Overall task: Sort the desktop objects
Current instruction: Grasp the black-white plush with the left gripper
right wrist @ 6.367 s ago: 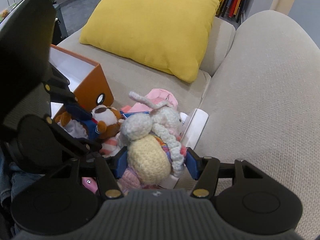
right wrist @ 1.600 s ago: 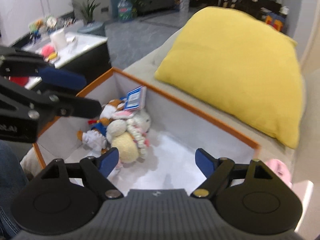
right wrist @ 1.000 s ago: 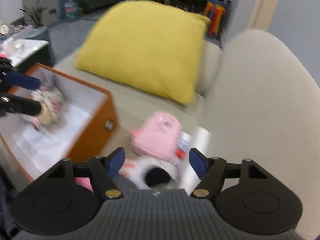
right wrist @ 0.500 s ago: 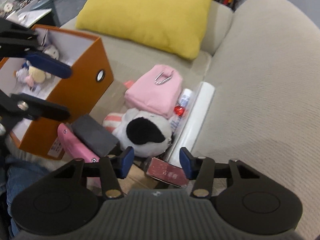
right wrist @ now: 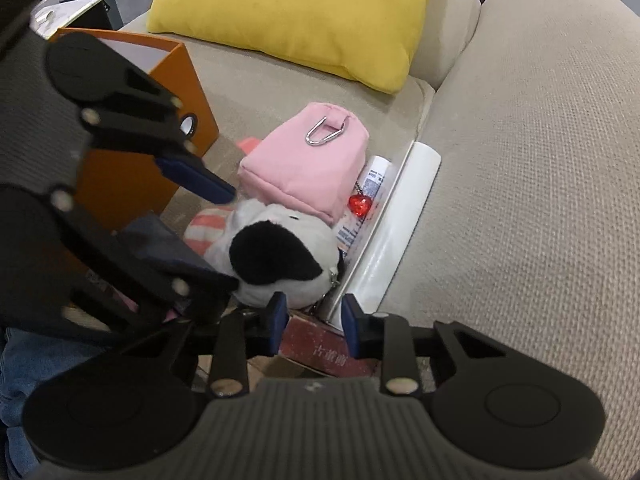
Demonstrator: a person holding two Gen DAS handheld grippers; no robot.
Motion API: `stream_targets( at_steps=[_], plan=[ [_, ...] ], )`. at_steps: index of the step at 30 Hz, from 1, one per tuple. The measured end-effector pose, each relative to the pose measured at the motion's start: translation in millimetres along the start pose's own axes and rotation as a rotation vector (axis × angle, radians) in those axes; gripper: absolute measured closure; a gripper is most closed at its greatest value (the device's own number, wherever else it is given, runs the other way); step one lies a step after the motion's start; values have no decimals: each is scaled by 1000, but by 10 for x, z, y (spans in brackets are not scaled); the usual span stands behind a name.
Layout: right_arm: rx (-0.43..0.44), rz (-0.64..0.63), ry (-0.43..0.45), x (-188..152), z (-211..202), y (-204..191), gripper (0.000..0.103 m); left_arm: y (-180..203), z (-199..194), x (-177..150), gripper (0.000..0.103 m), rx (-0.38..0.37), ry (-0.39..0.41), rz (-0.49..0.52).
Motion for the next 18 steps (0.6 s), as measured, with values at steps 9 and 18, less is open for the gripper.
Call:
stream_targets(
  at_steps=[9,18],
  plan=[
    [1,26,3,-3,-75,67,70,-60,254,45,30,36,-78,1],
    [7,45,3,1,-76,92,69,-107,348,10,34,29,-79,-24]
  ],
)
Point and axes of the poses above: each gripper's, at about its wrist camera, not at the fingertips, and z roughly the way its jaws point, y to its right, x to its top, the point moved 6 cm from there along z, roughly the way its jaws point, and after that the axes turned 7 degrees about -x, right-handed, at the moved point
